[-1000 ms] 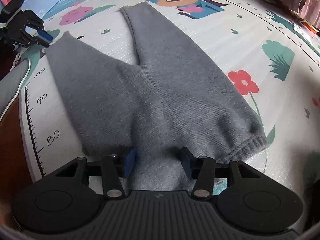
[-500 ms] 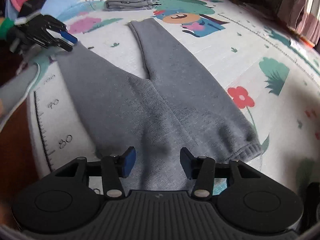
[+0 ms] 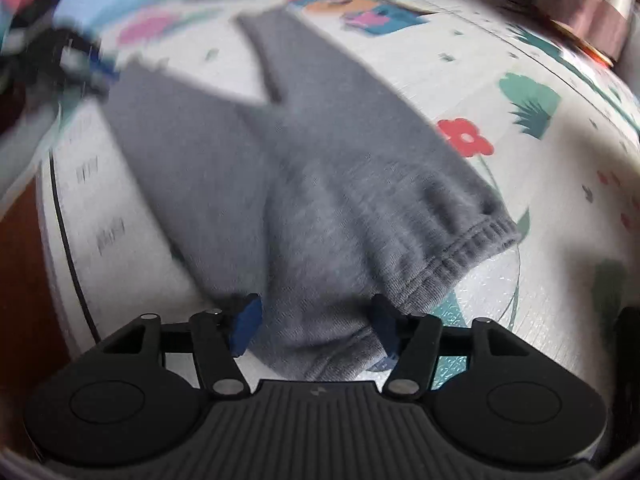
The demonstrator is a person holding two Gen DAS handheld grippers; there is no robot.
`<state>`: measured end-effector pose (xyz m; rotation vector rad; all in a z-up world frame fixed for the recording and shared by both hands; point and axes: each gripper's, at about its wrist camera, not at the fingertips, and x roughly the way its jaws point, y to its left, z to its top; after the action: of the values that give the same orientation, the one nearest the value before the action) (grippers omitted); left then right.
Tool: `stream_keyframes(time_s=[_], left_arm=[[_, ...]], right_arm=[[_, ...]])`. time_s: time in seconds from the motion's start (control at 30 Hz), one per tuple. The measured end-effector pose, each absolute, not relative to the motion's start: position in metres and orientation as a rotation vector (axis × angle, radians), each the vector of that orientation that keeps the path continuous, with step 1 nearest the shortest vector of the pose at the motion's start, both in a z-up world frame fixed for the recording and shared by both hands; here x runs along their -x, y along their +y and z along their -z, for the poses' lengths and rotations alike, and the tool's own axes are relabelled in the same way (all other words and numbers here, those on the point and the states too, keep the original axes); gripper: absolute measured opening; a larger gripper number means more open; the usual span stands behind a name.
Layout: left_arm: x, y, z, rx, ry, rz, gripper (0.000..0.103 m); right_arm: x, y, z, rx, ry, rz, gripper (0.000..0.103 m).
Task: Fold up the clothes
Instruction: 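Smooth the sweatpants legs flat with both grippers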
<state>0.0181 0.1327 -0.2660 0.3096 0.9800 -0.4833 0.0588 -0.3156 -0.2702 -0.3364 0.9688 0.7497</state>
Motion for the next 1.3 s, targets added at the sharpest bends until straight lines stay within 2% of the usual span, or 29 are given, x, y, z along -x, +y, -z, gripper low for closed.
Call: stream_keyframes(time_s=[0.07, 0.13, 0.17, 0.33, 0.57, 0.6, 0.7, 0.87, 1.13, 1.2, 1.3], left_arm=[[-0.018, 0.135, 0.265, -0.301, 0.987, 0.49, 0.044], [-0.02, 0.135, 0.266, -0.3, 0.991, 0.491, 0.044], [-0.024, 0.136, 0.267, -0.301, 0.991, 0.489, 0.044], [-0.023, 0.135, 0.269, -0.296, 0.983, 0.48, 0.044], [-0.025, 0.134, 0.269, -0.312, 0.988, 0.495, 0.045], [-0.026, 0.134, 0.269, -0.313, 0.987, 0.494, 0.045], [-0.026, 0.134, 0.271, -0.308, 0.98, 0.488, 0.046], [-0.025, 0.138, 0.274, -0.294, 0.96, 0.496, 0.047], [-0.029, 0.139, 0.273, -0.277, 0.976, 0.492, 0.047], [-0.041, 0.135, 0.264, -0.266, 1.036, 0.5, 0.046], [-0.062, 0.128, 0.242, -0.208, 0.969, 0.516, 0.046]], right_arm=[[-0.059, -0.318, 0.266, 0.325, 0.937, -0.714, 0.05], [-0.061, -0.32, 0.27, 0.328, 0.943, -0.7, 0.036], [-0.062, -0.321, 0.277, 0.355, 0.964, -0.679, 0.034], [-0.063, -0.342, 0.278, 0.305, 0.973, -0.587, 0.037], [-0.069, -0.279, 0.272, 0.388, 0.857, -0.789, 0.034], [-0.075, -0.271, 0.28, 0.43, 0.88, -0.774, 0.034], [-0.094, -0.292, 0.288, 0.296, 0.952, -0.715, 0.033], [-0.092, -0.284, 0.272, 0.338, 0.926, -0.729, 0.033], [-0.149, -0.305, 0.289, 0.247, 0.958, -0.574, 0.031], [-0.148, -0.311, 0.287, 0.225, 0.968, -0.557, 0.03], [-0.141, -0.302, 0.281, 0.25, 0.941, -0.574, 0.031]])
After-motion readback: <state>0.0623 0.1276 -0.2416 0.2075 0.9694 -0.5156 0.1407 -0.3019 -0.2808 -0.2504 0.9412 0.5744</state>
